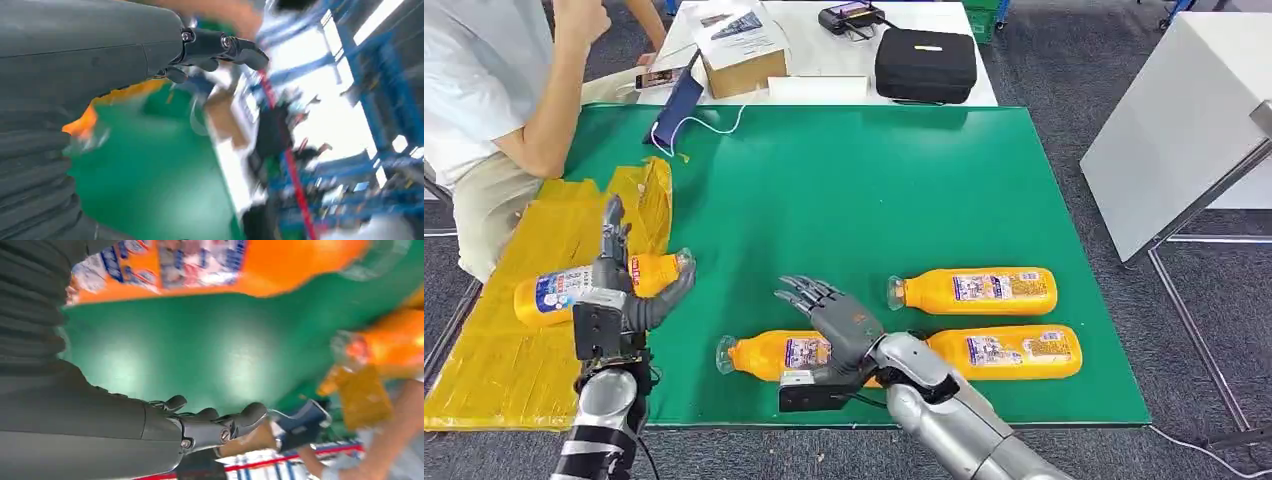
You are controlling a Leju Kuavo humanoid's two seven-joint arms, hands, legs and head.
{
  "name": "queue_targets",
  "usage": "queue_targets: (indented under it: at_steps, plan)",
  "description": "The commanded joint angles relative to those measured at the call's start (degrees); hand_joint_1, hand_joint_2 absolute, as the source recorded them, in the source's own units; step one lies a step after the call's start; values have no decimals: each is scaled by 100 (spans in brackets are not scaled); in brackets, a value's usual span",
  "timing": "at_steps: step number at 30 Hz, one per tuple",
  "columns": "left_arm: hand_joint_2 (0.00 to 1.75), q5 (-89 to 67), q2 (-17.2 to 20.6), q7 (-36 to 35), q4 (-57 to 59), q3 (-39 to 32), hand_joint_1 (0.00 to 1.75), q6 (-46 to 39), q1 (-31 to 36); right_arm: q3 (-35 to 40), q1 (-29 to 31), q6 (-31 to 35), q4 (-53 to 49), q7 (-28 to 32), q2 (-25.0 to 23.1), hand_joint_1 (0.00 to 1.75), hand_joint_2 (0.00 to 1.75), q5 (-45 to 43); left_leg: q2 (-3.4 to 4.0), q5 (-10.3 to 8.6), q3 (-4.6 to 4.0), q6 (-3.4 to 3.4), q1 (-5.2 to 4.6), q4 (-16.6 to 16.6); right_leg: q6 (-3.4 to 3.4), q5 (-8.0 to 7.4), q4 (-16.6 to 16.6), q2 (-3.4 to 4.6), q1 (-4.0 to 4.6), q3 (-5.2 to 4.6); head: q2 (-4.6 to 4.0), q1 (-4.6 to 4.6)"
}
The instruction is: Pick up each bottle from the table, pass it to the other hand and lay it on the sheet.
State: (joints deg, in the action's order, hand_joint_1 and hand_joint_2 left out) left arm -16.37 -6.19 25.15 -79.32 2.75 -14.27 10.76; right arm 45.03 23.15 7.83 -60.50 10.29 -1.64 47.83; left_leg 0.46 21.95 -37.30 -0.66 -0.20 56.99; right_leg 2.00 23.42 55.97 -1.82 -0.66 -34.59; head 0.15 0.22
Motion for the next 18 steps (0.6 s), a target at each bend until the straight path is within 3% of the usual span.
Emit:
queue_targets:
  at_steps: [1, 18]
  plan:
    - [175, 136, 142, -221, 359, 170, 0, 243, 151, 270, 181, 66, 606, -105, 175, 0, 175, 81, -4, 14, 39, 6, 5, -4, -6, 12, -9, 11, 2, 43, 0, 0]
    - [175, 506, 62, -333, -58, 37, 0, 556, -109, -74, 29, 326, 616, -752, 220, 0, 175, 996, -7, 16, 35, 6, 4, -1, -6, 15, -6, 8, 1, 40, 0, 0]
